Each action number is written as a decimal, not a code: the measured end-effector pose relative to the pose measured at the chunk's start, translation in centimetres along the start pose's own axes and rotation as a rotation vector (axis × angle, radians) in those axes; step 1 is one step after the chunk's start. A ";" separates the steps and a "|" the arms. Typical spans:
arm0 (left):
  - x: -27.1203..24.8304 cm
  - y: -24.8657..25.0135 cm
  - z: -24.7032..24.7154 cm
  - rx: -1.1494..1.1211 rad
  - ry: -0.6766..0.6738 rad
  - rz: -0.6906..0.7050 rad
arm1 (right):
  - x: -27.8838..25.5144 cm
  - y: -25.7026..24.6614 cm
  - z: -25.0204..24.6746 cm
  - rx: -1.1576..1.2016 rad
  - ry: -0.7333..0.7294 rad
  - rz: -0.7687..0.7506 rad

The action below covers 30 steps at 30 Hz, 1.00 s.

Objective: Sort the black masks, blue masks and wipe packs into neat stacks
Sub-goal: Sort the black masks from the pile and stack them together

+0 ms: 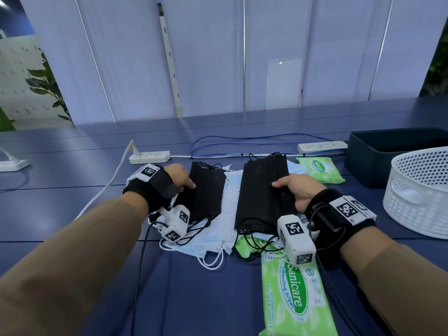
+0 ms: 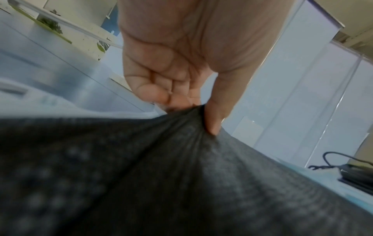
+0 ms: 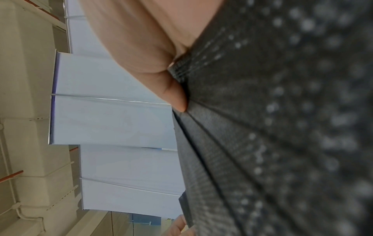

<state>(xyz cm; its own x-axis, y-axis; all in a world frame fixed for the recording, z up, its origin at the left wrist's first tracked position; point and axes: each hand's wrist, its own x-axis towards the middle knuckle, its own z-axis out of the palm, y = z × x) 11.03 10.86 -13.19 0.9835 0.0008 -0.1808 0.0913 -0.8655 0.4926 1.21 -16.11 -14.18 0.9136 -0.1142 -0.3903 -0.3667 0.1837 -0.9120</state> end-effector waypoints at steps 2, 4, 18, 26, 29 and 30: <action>0.0 0.1 0.1 -0.032 0.034 0.075 | 0.0 0.0 -0.1 -0.003 0.001 -0.001; -0.2 0.3 0.2 -0.067 0.038 0.112 | 0.0 0.1 -0.1 -0.007 0.005 0.001; -5.6 6.7 -6.2 -1.093 -0.092 0.368 | -0.1 0.0 -0.1 0.029 0.011 0.005; -6.5 11.1 5.4 -0.771 -0.084 0.330 | 0.3 0.2 -0.5 0.335 -0.090 -0.050; -6.5 11.2 6.7 -0.810 -0.113 0.346 | 0.5 0.3 -1.1 0.401 -0.165 -0.008; -6.6 11.2 6.2 -0.828 -0.151 0.357 | 0.4 0.3 -1.1 0.386 -0.162 -0.006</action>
<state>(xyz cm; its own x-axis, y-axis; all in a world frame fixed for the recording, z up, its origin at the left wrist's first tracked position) 4.62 -1.90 -11.79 0.9493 -0.3138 0.0193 -0.0748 -0.1659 0.9833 1.30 -17.14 -14.75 0.9427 0.0332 -0.3321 -0.2966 0.5394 -0.7881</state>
